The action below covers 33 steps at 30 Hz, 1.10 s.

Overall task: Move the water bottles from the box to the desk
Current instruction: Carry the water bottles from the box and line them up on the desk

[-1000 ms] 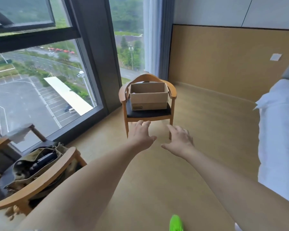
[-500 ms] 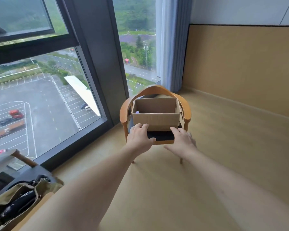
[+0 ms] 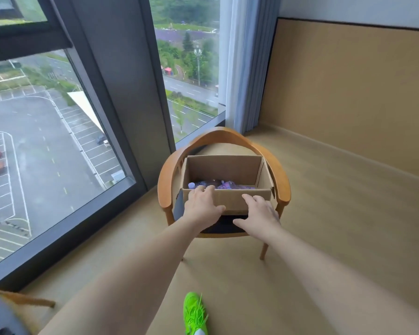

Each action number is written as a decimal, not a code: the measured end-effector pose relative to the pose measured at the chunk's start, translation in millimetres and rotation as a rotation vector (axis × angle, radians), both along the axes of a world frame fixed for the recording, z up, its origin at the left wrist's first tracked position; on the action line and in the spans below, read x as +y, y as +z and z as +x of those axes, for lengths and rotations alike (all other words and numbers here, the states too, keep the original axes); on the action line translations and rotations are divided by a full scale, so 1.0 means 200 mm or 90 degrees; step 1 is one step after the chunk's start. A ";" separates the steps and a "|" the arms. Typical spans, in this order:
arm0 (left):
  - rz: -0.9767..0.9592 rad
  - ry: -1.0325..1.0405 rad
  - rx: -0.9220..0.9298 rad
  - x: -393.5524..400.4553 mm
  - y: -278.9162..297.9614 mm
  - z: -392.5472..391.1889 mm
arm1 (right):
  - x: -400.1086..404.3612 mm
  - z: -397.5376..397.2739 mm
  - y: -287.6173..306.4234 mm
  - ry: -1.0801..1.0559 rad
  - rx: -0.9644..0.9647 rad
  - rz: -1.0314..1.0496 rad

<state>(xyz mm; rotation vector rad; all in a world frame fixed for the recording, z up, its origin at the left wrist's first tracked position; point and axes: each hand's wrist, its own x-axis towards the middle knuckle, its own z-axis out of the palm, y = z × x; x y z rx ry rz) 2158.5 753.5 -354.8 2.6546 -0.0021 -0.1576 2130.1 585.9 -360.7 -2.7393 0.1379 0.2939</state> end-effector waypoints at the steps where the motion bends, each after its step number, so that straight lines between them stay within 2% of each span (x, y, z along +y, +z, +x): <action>1: -0.009 -0.004 0.010 0.03 -0.02 0.11 | 0.02 0.09 -0.02 -0.009 0.005 -0.005; 10: -0.025 -0.026 0.055 0.26 -0.13 0.91 | 0.22 0.81 -0.07 -0.030 0.039 -0.019; 24: 0.003 -0.046 0.206 0.09 -0.56 1.47 | 0.00 1.50 -0.52 -0.062 0.223 -0.029; 33: 0.050 -0.062 0.375 -0.15 -0.88 1.71 | -0.20 1.80 -0.92 -0.044 0.383 0.008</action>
